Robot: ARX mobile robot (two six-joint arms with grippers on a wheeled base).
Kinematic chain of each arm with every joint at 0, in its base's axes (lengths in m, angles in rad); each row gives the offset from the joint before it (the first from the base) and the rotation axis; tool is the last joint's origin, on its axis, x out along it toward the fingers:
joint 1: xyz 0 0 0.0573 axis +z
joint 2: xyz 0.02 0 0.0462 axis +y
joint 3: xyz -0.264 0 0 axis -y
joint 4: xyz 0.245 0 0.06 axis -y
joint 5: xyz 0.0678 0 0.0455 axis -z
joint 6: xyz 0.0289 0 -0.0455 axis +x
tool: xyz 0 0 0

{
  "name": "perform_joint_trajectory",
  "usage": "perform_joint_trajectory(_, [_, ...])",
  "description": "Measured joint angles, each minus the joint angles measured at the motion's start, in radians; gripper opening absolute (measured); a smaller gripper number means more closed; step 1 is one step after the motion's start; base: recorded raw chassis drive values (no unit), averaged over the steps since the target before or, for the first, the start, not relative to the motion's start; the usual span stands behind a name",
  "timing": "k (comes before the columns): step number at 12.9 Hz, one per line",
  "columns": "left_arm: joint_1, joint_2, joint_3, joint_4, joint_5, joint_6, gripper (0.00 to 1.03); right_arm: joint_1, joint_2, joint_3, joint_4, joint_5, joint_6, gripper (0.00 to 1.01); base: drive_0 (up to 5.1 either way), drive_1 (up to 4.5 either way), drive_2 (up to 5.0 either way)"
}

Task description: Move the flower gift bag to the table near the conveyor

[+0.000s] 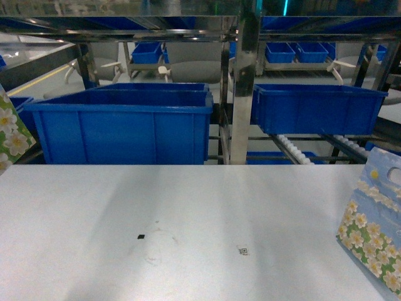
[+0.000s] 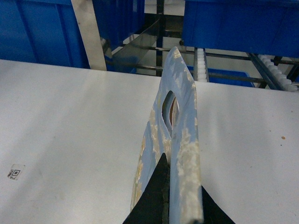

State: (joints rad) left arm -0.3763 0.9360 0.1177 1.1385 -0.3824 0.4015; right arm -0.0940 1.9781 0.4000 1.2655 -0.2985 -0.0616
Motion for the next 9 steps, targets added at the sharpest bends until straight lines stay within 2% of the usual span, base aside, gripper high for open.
perform_joint_trajectory(4, [0.0, 0.0, 0.0, 0.0, -0.001, 0.0, 0.02, -0.038, 0.05, -0.005, 0.022, -0.073, -0.01, 0.02, 0.0, 0.0, 0.0])
perform_joint_trajectory(5, [0.0, 0.0, 0.0, 0.0, -0.001, 0.0, 0.02, -0.047, 0.05, -0.014, 0.022, -0.07, 0.0, 0.02, 0.0, 0.0, 0.0])
perform_joint_trajectory(6, [0.0, 0.0, 0.0, 0.0, 0.0, 0.0, 0.02, -0.076, 0.048, -0.035, 0.021, -0.081, 0.02, 0.05, 0.0, 0.0, 0.0])
perform_joint_trajectory(7, [0.0, 0.0, 0.0, 0.0, -0.001, 0.0, 0.02, -0.103, 0.029, -0.053, 0.019, -0.097, 0.043, 0.18, 0.0, 0.0, 0.0])
perform_joint_trajectory(9, [0.0, 0.0, 0.0, 0.0, -0.001, 0.0, 0.02, -0.122, -0.051, -0.081, 0.022, -0.096, 0.066, 0.47, 0.0, 0.0, 0.0])
